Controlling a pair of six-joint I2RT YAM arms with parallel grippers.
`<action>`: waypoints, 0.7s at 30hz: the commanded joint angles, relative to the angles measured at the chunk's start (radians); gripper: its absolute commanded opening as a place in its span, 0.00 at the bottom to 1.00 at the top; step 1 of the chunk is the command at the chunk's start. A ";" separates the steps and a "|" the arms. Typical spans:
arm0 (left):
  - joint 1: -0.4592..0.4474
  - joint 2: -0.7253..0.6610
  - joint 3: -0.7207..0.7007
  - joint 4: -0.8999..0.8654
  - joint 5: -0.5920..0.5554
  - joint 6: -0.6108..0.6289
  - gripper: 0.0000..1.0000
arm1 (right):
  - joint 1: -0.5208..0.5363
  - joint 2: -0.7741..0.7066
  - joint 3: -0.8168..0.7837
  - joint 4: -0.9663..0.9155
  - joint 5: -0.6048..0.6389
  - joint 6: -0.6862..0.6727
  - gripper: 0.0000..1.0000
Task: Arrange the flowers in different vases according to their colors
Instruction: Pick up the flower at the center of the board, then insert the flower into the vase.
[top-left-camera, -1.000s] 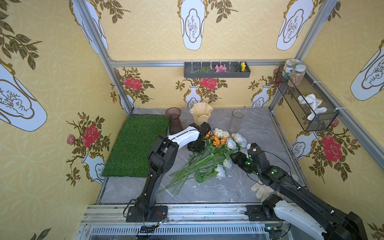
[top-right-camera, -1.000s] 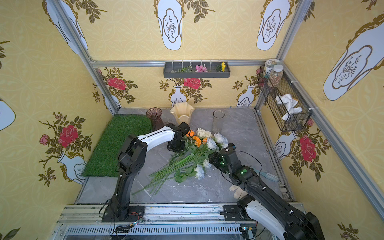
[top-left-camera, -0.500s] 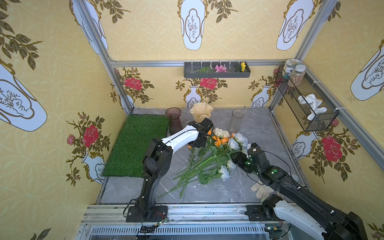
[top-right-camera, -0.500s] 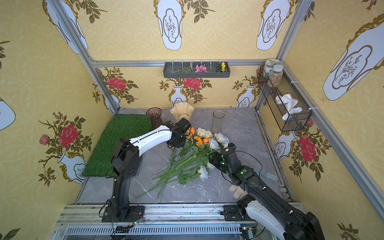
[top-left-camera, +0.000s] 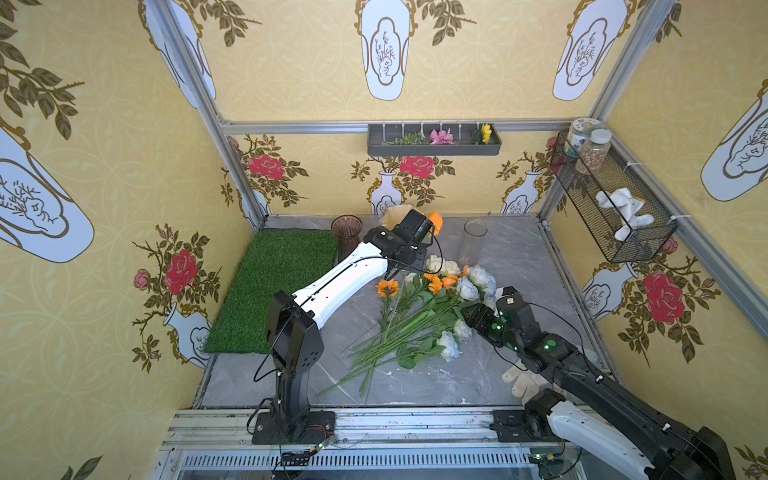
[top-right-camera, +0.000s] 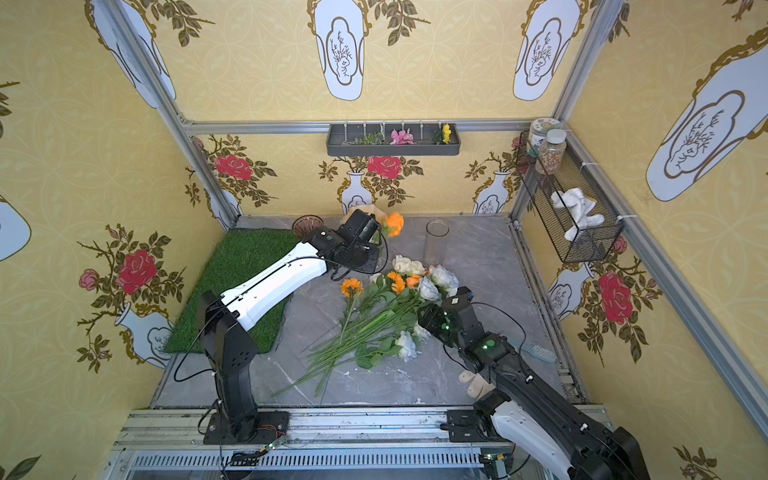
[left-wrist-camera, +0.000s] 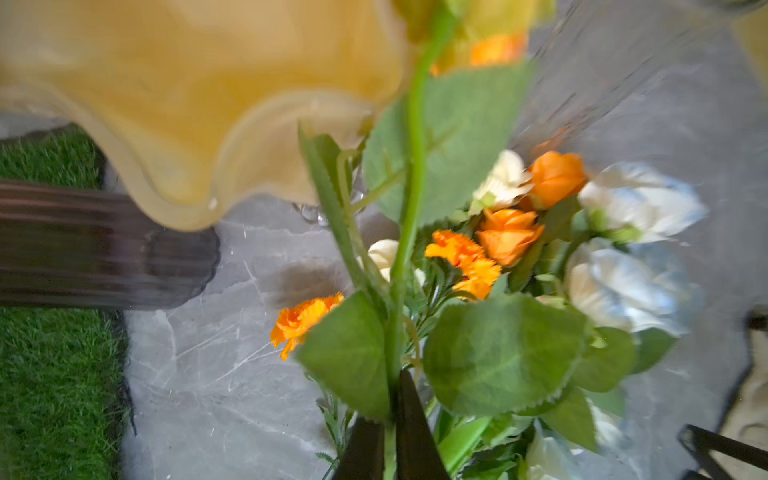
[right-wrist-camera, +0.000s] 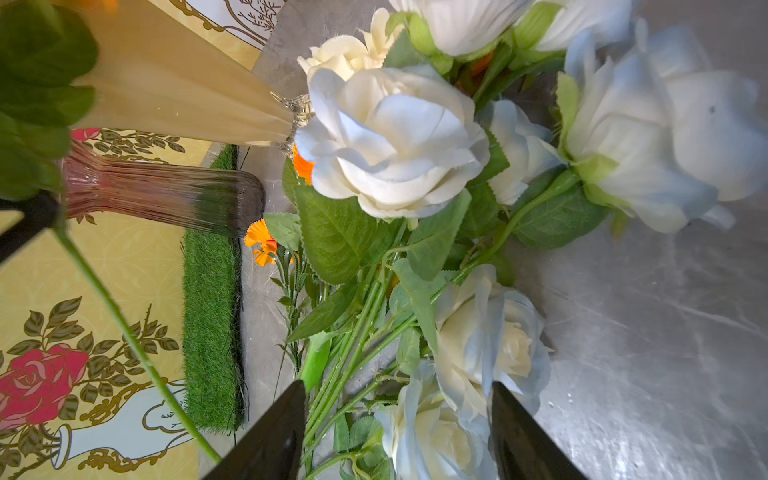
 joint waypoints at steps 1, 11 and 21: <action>0.001 -0.041 0.046 0.021 -0.028 0.007 0.00 | 0.001 -0.010 -0.008 0.022 0.021 -0.002 0.91; 0.001 -0.202 0.067 0.116 -0.119 0.015 0.00 | 0.002 -0.151 -0.101 0.108 0.075 0.016 0.97; 0.073 -0.431 -0.111 0.279 -0.298 0.017 0.00 | 0.031 -0.113 -0.086 0.203 0.072 -0.052 0.97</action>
